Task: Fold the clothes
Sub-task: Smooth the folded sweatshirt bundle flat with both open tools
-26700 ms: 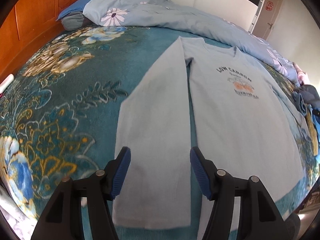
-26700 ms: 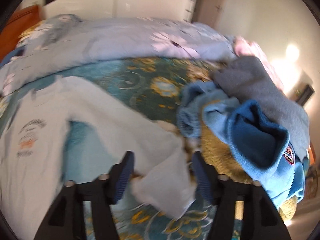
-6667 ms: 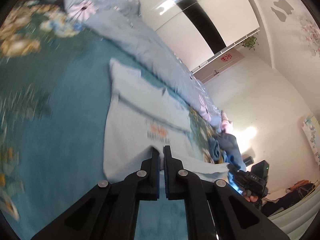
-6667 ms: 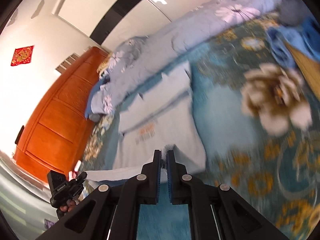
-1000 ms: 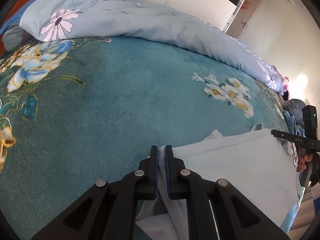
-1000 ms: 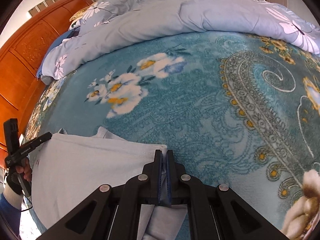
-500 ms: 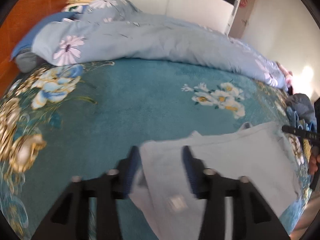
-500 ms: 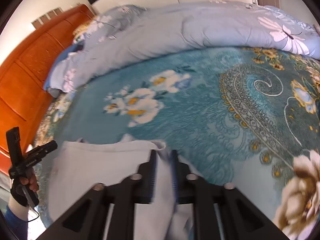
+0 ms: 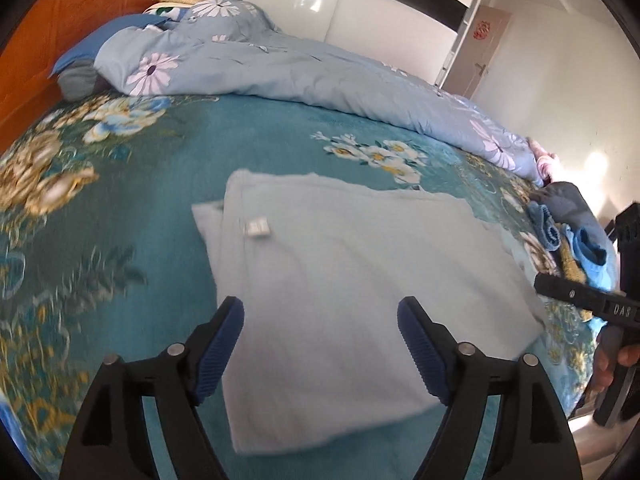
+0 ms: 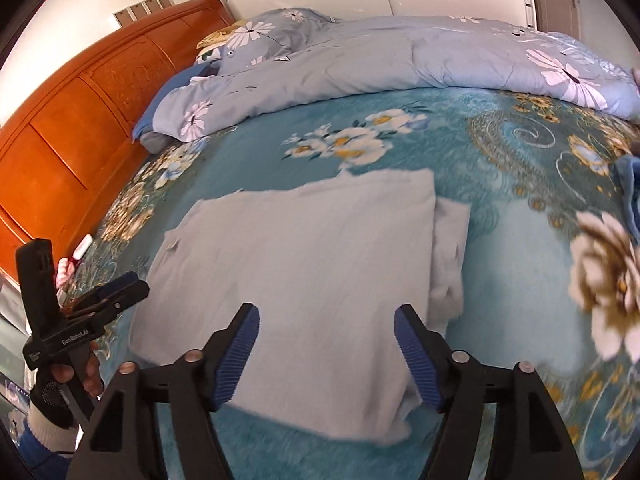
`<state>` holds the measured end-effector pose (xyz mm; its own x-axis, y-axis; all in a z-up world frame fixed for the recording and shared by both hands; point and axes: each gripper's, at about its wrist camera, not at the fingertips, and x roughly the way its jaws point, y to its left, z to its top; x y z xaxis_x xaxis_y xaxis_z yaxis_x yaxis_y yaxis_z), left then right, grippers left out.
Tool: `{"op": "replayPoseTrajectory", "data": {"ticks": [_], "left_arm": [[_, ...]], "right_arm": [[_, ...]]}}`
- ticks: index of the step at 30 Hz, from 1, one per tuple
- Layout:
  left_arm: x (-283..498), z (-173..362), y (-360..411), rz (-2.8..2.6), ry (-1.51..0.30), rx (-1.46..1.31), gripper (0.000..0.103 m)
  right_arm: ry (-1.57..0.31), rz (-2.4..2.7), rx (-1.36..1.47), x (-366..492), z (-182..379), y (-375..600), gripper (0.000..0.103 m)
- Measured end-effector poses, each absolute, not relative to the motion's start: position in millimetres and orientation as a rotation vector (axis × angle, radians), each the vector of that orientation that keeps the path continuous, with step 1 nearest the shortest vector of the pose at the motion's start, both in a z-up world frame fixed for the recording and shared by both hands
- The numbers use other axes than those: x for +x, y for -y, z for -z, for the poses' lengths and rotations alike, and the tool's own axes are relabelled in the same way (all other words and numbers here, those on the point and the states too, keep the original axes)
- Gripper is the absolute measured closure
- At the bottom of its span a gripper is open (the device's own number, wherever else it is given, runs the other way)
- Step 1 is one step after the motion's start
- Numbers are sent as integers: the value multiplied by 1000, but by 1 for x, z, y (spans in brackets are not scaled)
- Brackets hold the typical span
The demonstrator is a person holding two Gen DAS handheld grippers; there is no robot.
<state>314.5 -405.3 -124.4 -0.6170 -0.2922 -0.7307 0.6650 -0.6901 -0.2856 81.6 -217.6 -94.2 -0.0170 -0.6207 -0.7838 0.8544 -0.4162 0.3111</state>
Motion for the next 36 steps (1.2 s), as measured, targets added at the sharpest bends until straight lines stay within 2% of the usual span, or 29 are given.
{"op": "replayPoseTrajectory", "data": {"ticks": [2,6,8,10,17,19,29,36], "left_arm": [[323,127,397,2280,-764,883,17],[336,134,379,2252,-802,885,15],[339,135,373,2244,-815,888,14],[343,134,367,2249,-826,881,13],[346,127,353,2243,-771,852,11],[346,124,351,2245,-744,843,0],[341,115,341,2281,-638,826,0],[327,114,343,2268,-658,850,0]], "right_arm": [[-283,1684,1116,90,96,209,18],[-252,1678,1142,102,103,192,15],[-241,1683,1150,106,106,183,5],[-230,1687,1158,110,110,175,0],[-211,1722,1150,114,114,157,0],[-192,1739,1128,114,113,152,0],[-102,1764,1115,99,118,141,0],[-46,1710,1167,85,133,145,0]]}}
